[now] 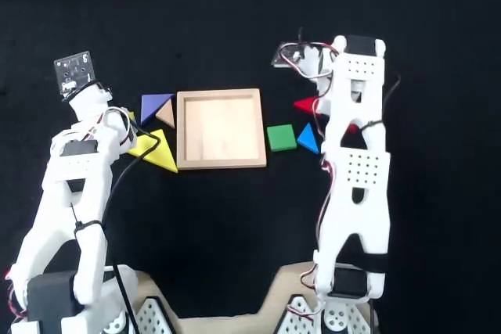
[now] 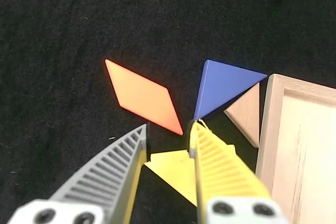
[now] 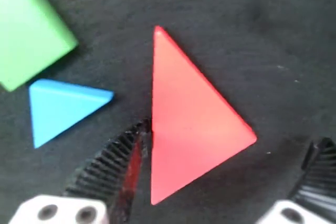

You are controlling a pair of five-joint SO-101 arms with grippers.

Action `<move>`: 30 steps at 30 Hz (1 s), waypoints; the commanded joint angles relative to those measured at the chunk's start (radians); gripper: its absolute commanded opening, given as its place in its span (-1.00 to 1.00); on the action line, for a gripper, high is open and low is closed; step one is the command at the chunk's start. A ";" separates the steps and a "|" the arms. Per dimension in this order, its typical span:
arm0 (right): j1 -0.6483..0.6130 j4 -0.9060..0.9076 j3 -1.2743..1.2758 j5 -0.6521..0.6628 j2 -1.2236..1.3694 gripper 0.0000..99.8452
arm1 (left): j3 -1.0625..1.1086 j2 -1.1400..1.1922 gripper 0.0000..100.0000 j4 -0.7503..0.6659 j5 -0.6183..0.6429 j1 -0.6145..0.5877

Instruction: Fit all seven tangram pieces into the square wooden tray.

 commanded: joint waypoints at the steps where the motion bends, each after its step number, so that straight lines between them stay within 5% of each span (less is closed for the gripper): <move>1: 0.029 0.021 -0.099 -0.051 0.027 -0.12 | -0.038 -0.029 -0.71 -0.018 -0.008 -0.004; 12: 0.026 0.028 -0.145 -0.055 0.102 -0.13 | -0.038 -0.029 -0.71 -0.018 -0.008 -0.004; 19: 0.018 0.023 -0.140 -0.055 0.104 -0.57 | -0.038 -0.029 -0.71 -0.018 -0.008 -0.004; 30: 0.025 0.029 -0.200 -0.032 0.097 -0.60 | -0.038 -0.029 -0.71 -0.018 -0.008 -0.004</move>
